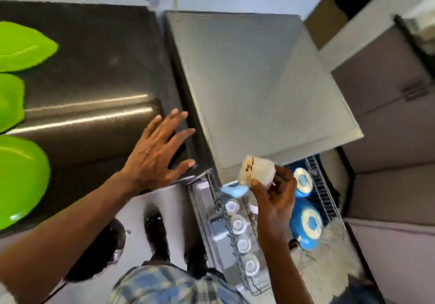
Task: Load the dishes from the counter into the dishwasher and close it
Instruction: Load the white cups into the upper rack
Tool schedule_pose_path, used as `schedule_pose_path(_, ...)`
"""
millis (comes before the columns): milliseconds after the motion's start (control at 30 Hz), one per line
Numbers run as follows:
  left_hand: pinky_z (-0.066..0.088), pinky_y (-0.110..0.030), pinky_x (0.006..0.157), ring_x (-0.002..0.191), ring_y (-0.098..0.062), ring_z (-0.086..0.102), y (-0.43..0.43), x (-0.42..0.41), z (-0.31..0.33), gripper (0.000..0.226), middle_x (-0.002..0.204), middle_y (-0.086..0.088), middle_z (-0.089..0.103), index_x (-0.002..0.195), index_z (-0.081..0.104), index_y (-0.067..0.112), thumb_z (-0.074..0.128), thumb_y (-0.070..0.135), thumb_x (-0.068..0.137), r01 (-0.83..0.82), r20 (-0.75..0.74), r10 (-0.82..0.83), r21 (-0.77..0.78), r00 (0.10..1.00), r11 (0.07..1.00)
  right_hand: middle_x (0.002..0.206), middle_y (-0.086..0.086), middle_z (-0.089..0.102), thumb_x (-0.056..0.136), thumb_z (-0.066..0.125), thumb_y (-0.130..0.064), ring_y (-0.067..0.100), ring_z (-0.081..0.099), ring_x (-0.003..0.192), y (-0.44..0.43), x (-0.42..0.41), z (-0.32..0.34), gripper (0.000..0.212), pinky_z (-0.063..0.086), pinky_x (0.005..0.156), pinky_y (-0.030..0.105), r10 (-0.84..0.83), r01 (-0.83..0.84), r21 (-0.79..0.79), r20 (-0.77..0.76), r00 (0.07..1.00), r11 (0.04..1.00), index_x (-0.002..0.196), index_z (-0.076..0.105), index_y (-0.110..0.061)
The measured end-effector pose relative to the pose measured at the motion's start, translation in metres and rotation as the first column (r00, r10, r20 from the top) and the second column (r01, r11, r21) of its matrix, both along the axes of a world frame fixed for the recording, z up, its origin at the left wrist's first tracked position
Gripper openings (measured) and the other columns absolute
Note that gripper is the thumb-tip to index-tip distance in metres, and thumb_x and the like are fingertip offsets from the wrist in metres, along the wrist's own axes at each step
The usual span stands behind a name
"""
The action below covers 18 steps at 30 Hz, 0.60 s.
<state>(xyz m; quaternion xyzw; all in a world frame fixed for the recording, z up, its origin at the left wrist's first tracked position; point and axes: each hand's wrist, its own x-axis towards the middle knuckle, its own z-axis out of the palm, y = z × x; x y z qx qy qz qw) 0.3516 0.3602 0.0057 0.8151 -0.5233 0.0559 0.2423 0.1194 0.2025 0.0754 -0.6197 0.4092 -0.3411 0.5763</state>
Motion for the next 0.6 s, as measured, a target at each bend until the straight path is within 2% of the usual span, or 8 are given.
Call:
schedule_pose_path(100, 0.021, -0.052, 0.128, 0.162, -0.024, 0.013, -0.071, -0.050, 0.013, 0.074, 0.172, -0.008, 0.023, 0.153, 0.046, 0.020, 0.056, 0.064, 0.094, 0.162, -0.085, -0.162, -0.007, 0.983, 0.987, 0.126, 0.027, 0.062, 0.084, 0.076, 0.003, 0.043, 0.064, 0.113, -0.022, -0.060, -0.015, 0.061, 0.056, 0.094, 0.055, -0.149, 0.155, 0.059, -0.099, 0.984, 0.986, 0.137, 0.049, -0.008)
schedule_pose_path(167, 0.017, -0.049, 0.129, 0.162, -0.023, 0.010, -0.115, -0.082, 0.020, 0.077, 0.173, -0.005, 0.019, 0.155, 0.040, 0.024, 0.056, 0.065, 0.092, 0.265, -0.112, -0.258, 0.044, 0.960, 0.963, 0.128, 0.026, 0.062, 0.086, 0.073, 0.007, 0.043, 0.064, 0.116, -0.040, -0.090, -0.024, 0.059, 0.051, 0.099, 0.063, -0.211, 0.229, 0.096, -0.163, 0.964, 0.969, 0.136, 0.050, -0.012)
schedule_pose_path(267, 0.012, -0.047, 0.130, 0.162, -0.024, 0.008, -0.163, -0.114, 0.021, 0.080, 0.174, -0.005, 0.015, 0.157, 0.033, 0.025, 0.050, 0.066, 0.091, 0.361, -0.105, -0.348, 0.161, 0.932, 0.919, 0.130, 0.018, 0.063, 0.085, 0.078, -0.006, 0.035, 0.064, 0.115, -0.064, -0.120, -0.036, 0.057, 0.054, 0.097, 0.057, -0.244, 0.287, 0.106, -0.301, 0.922, 0.952, 0.131, 0.051, -0.027)
schedule_pose_path(400, 0.012, -0.050, 0.131, 0.163, -0.024, 0.003, -0.206, -0.135, 0.006, 0.089, 0.175, -0.006, 0.008, 0.162, 0.022, 0.024, 0.050, 0.068, 0.090, 0.322, -0.091, -0.310, 0.354, 0.946, 0.878, 0.130, 0.016, 0.060, 0.080, 0.083, -0.017, 0.033, 0.062, 0.113, -0.109, -0.146, -0.062, 0.065, 0.055, 0.097, 0.053, -0.236, 0.302, 0.075, -0.458, 0.857, 0.950, 0.137, 0.051, -0.019)
schedule_pose_path(467, 0.010, -0.049, 0.131, 0.163, -0.025, 0.001, -0.216, -0.139, -0.005, 0.095, 0.175, -0.007, 0.005, 0.164, 0.016, 0.022, 0.055, 0.068, 0.090, 0.288, -0.068, -0.288, 0.432, 0.955, 0.854, 0.129, 0.013, 0.060, 0.077, 0.085, -0.022, 0.031, 0.061, 0.114, -0.138, -0.152, -0.080, 0.069, 0.053, 0.098, 0.047, -0.193, 0.240, 0.021, -0.527, 0.828, 0.971, 0.138, 0.053, -0.018)
schedule_pose_path(533, 0.008, -0.049, 0.131, 0.162, -0.027, 0.001, -0.221, -0.142, -0.016, 0.104, 0.175, -0.008, 0.004, 0.165, 0.013, 0.021, 0.058, 0.070, 0.085, 0.257, -0.009, -0.287, 0.474, 0.958, 0.842, 0.129, 0.009, 0.061, 0.077, 0.085, -0.026, 0.026, 0.062, 0.111, -0.170, -0.154, -0.098, 0.070, 0.053, 0.092, 0.033, -0.141, 0.150, -0.031, -0.556, 0.819, 0.988, 0.139, 0.053, -0.020)
schedule_pose_path(600, 0.009, -0.051, 0.131, 0.162, -0.029, 0.001, -0.220, -0.143, -0.024, 0.113, 0.175, -0.010, 0.002, 0.165, 0.010, 0.018, 0.052, 0.076, 0.078, 0.228, 0.062, -0.293, 0.487, 0.954, 0.843, 0.127, 0.006, 0.062, 0.080, 0.083, -0.027, 0.025, 0.062, 0.110, -0.206, -0.151, -0.117, 0.068, 0.045, 0.087, 0.022, -0.095, 0.052, -0.091, -0.577, 0.811, 0.995, 0.140, 0.052, -0.019)
